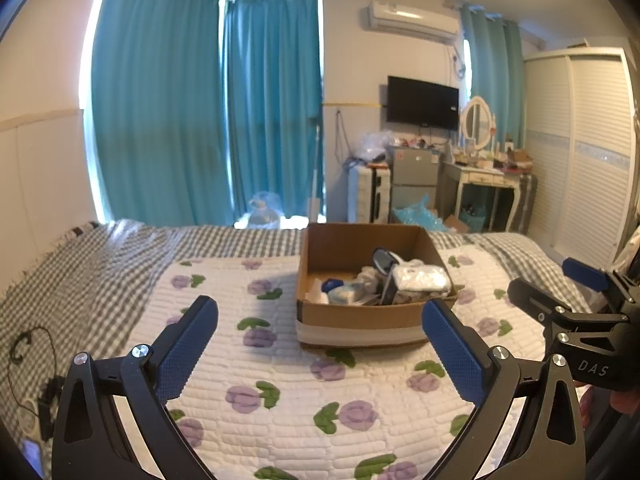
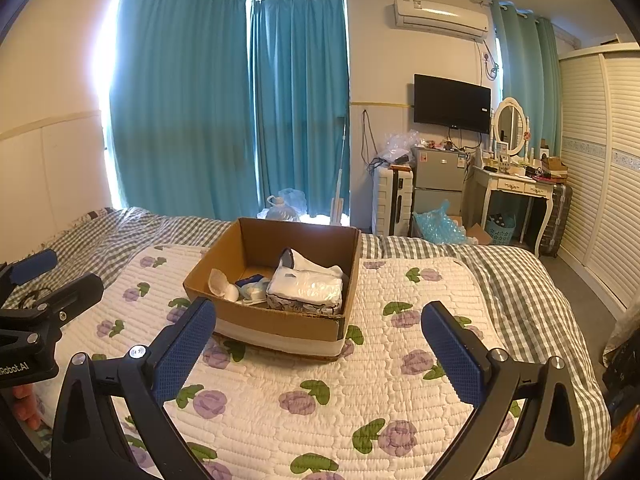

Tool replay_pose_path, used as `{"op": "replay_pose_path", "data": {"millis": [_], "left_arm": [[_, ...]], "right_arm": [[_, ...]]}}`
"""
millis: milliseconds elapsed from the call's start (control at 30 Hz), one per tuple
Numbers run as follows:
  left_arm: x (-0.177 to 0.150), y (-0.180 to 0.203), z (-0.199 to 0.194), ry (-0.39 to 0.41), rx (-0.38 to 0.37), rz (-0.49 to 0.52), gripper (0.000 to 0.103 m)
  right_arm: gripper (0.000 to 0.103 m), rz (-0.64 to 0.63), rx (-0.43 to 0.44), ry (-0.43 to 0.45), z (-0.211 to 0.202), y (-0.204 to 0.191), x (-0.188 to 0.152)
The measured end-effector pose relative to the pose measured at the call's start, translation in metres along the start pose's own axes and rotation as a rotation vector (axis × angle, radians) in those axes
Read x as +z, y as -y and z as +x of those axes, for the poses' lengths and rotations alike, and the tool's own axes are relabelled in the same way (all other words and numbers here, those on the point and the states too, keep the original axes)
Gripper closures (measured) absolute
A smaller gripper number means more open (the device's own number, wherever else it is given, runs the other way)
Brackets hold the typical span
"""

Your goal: Organize soft objects

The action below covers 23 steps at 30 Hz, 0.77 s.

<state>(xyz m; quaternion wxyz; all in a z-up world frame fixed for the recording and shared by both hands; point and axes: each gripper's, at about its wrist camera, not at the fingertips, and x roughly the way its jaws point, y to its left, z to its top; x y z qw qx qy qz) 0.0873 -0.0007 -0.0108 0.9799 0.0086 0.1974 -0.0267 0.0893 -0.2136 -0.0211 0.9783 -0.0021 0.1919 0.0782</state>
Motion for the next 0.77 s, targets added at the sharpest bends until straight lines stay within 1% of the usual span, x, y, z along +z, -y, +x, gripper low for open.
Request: {"op": "replay_pose_path", "data": {"millis": [767], "left_arm": [[-0.0022,-0.0006,-0.0007,-0.007,0.014,-0.003,0.0]], "right_arm": [[0.0,-0.003,0.01,-0.016,0.0056,-0.0071,-0.0041]]}}
